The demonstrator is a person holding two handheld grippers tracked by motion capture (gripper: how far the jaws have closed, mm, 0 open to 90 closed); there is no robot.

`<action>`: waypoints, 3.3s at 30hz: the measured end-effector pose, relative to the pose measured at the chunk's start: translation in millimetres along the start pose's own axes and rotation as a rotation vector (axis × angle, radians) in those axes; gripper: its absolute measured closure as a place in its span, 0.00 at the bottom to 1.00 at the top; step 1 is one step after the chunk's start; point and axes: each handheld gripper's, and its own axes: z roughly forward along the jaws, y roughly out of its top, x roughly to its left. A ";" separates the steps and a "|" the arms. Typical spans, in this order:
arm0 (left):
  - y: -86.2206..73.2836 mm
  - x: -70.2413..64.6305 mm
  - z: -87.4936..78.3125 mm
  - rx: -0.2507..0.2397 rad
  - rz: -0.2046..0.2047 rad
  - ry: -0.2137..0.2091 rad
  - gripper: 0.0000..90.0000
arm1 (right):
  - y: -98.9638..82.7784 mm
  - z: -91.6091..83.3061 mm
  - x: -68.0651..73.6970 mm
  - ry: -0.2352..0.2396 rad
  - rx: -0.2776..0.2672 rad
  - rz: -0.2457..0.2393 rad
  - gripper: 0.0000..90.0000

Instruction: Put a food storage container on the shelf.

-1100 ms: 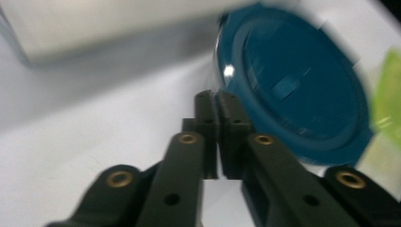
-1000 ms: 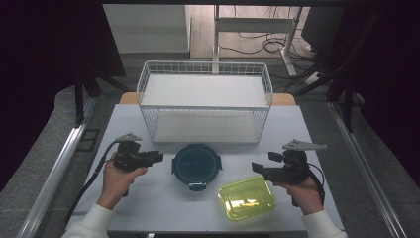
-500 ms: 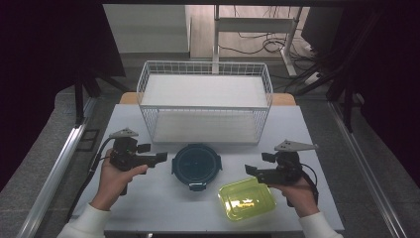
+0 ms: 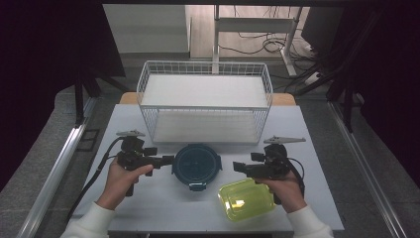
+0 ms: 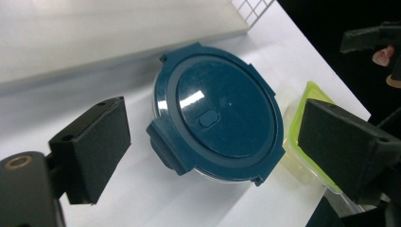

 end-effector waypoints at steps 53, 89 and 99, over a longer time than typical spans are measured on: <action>-31.7 44.2 76.7 0.173 -0.304 -0.220 0.29 | 5.4 132.4 -33.1 0.193 0.334 0.276 0.28; -24.4 27.8 58.1 0.131 -0.272 -0.169 0.43 | 6.6 110.9 -23.4 0.184 0.254 0.346 0.42; -16.4 19.7 52.4 0.109 -0.240 -0.170 0.44 | 11.1 99.2 -19.1 0.177 0.204 0.316 0.43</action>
